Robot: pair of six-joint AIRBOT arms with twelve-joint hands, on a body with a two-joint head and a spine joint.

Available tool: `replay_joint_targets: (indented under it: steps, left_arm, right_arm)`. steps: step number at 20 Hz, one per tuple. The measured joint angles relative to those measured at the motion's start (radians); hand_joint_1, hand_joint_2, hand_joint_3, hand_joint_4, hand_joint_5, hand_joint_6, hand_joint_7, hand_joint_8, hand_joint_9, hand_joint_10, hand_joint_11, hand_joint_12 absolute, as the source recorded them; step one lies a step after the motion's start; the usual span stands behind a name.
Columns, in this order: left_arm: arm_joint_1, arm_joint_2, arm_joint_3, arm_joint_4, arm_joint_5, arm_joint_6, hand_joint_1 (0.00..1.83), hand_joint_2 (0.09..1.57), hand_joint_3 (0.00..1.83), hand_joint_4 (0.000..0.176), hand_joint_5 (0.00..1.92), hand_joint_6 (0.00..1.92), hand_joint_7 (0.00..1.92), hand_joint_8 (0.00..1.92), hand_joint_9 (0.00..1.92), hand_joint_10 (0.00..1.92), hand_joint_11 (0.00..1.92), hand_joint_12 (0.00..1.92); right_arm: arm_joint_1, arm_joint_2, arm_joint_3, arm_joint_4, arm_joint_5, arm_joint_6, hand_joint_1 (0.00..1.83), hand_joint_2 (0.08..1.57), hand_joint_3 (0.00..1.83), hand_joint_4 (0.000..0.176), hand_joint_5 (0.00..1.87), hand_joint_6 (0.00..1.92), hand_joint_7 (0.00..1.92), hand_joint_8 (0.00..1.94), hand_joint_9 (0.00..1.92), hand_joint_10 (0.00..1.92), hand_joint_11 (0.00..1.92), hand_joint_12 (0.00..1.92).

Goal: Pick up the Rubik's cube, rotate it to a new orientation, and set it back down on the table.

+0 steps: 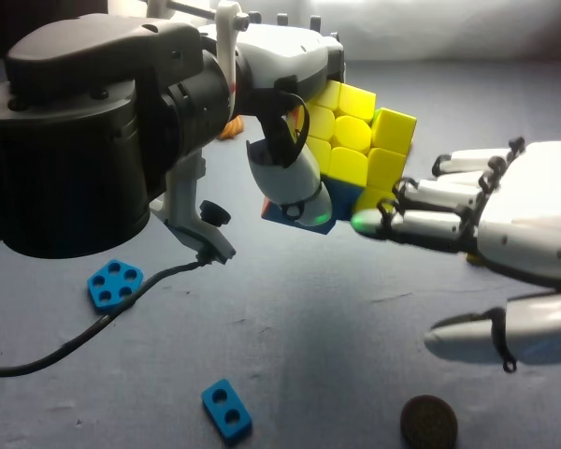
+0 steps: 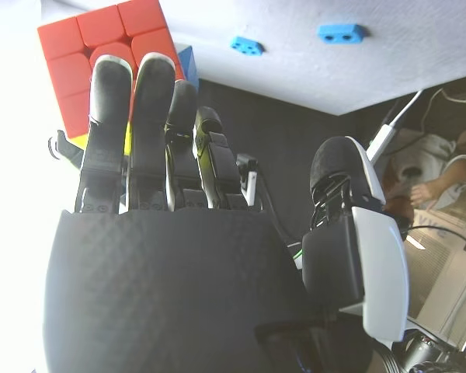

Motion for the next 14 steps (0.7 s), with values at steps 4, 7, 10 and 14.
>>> replay_joint_targets:
  steps: [4, 7, 10, 14]
  left_arm:
    - [0.000, -0.001, 0.000, 0.003, -0.004, -0.002, 1.18, 1.06, 0.00, 0.000, 0.32, 1.42, 0.27, 1.51, 0.20, 1.62, 0.06, 1.85]
    - [0.000, -0.001, 0.000, -0.003, 0.000, -0.002, 1.13, 1.10, 0.01, 0.000, 0.28, 1.44, 0.26, 1.51, 0.19, 1.63, 0.07, 1.84]
    - [0.000, -0.001, 0.000, -0.003, -0.002, -0.002, 1.15, 1.07, 0.00, 0.000, 0.26, 1.46, 0.23, 1.54, 0.17, 1.66, 0.06, 1.85]
    - [0.000, -0.001, 0.000, -0.003, -0.011, 0.005, 1.14, 1.10, 0.01, 0.000, 0.25, 1.48, 0.20, 1.57, 0.14, 1.66, 0.02, 1.87]
  right_arm:
    - [0.006, 0.020, 0.002, 0.003, 0.011, 0.005, 0.03, 1.23, 0.00, 0.000, 0.06, 0.00, 0.32, 1.26, 0.27, 1.77, 0.13, 1.92]
    - [0.007, 0.022, 0.006, 0.009, 0.011, 0.004, 0.01, 1.23, 0.00, 0.000, 0.06, 0.00, 0.32, 1.26, 0.28, 1.78, 0.16, 1.92]
    - [0.021, 0.021, 0.006, 0.010, 0.000, -0.001, 0.03, 1.23, 0.00, 0.000, 0.07, 0.00, 0.33, 1.24, 0.29, 1.76, 0.18, 1.92]
    - [0.025, 0.002, 0.007, 0.059, -0.016, -0.064, 0.03, 1.23, 0.00, 0.000, 0.05, 0.00, 0.31, 1.26, 0.26, 1.77, 0.15, 1.92]
